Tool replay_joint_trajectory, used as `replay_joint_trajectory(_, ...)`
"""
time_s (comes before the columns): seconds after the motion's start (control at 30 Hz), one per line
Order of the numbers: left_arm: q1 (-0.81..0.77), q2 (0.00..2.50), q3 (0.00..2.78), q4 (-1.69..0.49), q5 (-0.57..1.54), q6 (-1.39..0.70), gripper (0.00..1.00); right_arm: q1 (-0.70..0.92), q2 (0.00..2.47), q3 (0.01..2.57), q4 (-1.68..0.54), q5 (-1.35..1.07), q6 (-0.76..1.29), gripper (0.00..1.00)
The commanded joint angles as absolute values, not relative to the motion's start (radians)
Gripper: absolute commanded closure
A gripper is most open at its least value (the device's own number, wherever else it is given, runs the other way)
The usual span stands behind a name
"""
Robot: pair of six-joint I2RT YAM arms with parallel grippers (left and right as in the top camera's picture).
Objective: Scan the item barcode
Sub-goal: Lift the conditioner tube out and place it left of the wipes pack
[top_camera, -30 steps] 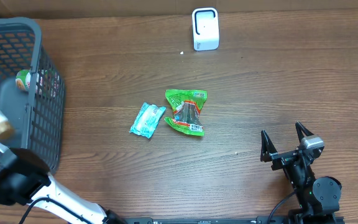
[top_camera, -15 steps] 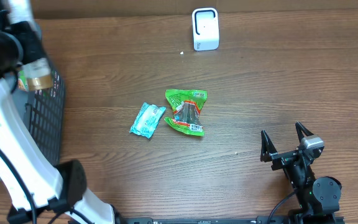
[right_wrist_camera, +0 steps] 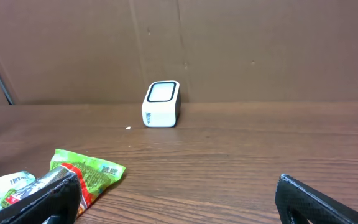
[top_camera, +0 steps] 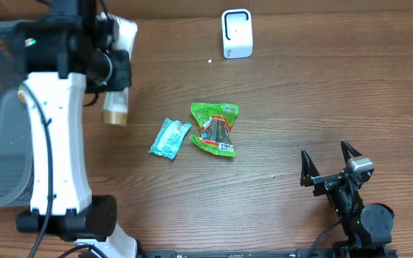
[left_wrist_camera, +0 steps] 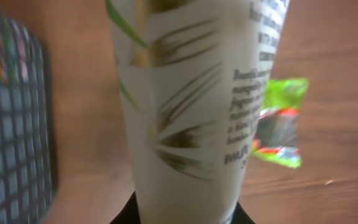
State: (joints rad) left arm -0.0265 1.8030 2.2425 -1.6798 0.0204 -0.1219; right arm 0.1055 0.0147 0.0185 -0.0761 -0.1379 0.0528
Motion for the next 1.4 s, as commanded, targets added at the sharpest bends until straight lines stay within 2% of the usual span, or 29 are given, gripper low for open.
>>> replay_joint_trajectory(0.0, -0.027, 1.795, 2.12, -1.652, -0.075, -0.158, 0.91, 0.111, 0.003, 0.008, -0.072, -0.131, 0.06, 0.0)
replay_joint_trajectory(0.67, -0.027, 1.795, 1.285, -0.976, -0.113, -0.081, 0.88, 0.111, 0.003, 0.008, -0.072, -0.131, 0.06, 0.0)
replay_joint_trajectory(0.73, -0.027, 1.795, 1.243, -0.939, -0.113, -0.081, 0.86, 0.111, 0.003, 0.008, -0.072, -0.131, 0.06, 0.0)
replay_joint_trajectory(0.77, -0.027, 1.795, 1.223, -0.92, -0.115, -0.081, 0.82, 0.111, 0.003, 0.008, -0.072, -0.131, 0.06, 0.0)
replay_joint_trajectory(0.9, -0.027, 1.795, 1.193, -0.896, -0.116, -0.081, 0.66, 0.111, 0.003, 0.008, -0.072, -0.131, 0.06, 0.0)
replay_joint_trajectory(1.0, -0.027, 1.795, 1.193, -0.895, -0.116, -0.082, 0.57, 0.111, 0.003, 0.008, -0.072, -0.131, 0.06, 0.0)
replay_joint_trajectory(1.23, -0.027, 1.795, 1.24, -0.925, -0.115, -0.083, 0.54, 0.111, 0.003, 0.008, -0.072, -0.131, 0.06, 0.0)
replay_joint_trajectory(1.37, -0.024, 1.795, 1.448, -1.078, -0.115, -0.107, 0.5, 0.111, 0.003, 0.008, -0.072, -0.131, 0.06, 0.0)
